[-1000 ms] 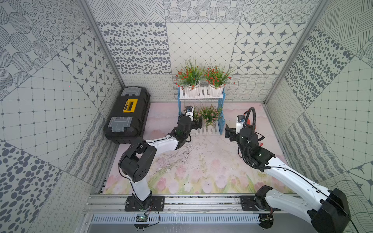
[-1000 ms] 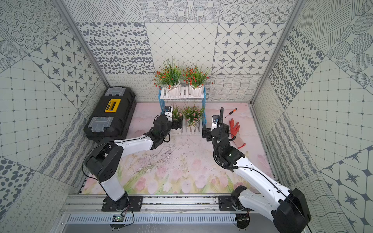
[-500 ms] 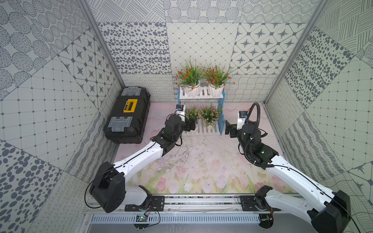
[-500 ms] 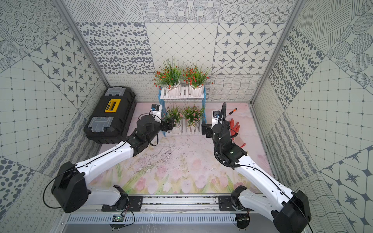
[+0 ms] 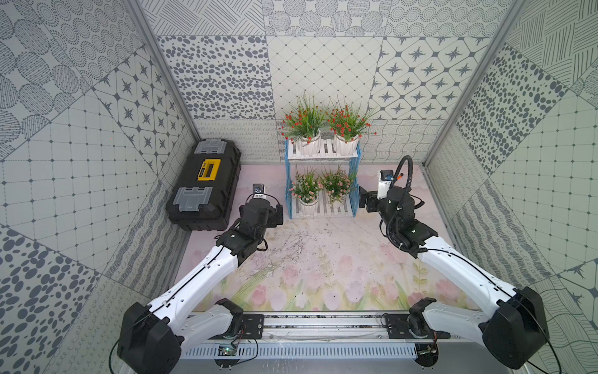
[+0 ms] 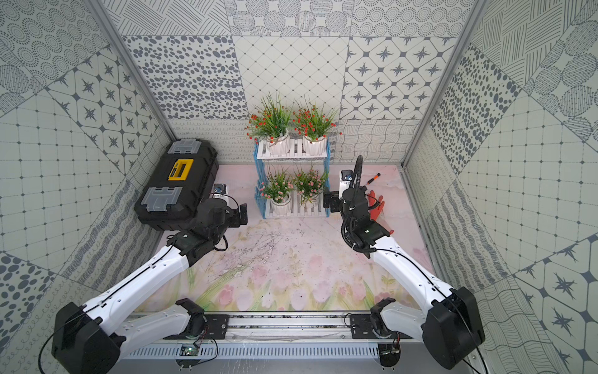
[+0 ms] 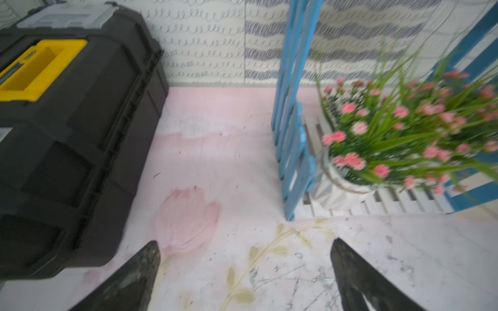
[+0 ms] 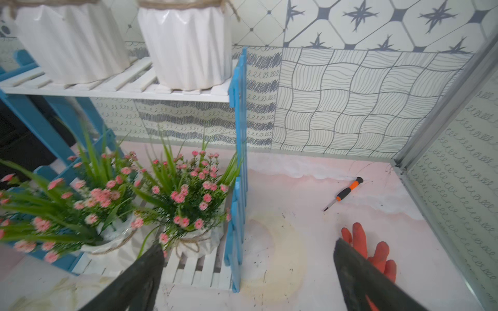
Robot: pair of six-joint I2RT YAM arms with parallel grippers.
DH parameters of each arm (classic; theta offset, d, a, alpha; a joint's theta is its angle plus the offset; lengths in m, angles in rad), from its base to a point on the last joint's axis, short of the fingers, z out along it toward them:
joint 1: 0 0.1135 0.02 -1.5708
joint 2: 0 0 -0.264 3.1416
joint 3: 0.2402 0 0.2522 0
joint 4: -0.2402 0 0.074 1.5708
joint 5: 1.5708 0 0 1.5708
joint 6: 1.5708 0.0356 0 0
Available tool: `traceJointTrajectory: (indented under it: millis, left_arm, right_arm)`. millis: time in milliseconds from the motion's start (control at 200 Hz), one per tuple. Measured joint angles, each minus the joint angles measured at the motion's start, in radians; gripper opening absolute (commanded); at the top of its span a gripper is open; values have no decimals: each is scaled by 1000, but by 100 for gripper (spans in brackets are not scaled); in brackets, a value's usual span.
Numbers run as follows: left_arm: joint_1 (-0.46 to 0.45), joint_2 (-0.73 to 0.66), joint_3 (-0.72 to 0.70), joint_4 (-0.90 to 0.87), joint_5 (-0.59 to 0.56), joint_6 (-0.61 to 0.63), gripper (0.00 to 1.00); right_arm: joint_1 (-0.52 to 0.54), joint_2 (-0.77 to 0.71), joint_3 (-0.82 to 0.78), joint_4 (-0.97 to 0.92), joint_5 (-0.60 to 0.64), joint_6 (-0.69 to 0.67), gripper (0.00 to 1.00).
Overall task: Place the baby's breath potted plants on the rack by color
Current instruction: Reset both arms
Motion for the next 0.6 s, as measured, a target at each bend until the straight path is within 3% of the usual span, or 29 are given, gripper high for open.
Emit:
traceJointTrajectory:
  millis: [240,405,595]
  left_arm:
    - [288,39,-171,111,95,100,98]
    - [389,125,-275,257,187,166,98]
    - [429,274,-314,431,275,204,98]
  right_arm:
    - [-185,13,-163,127,-26,-5,98]
    - [-227,106,-318,256,-26,-9,98]
    - [-275,209,-436,416,-39,-42,98]
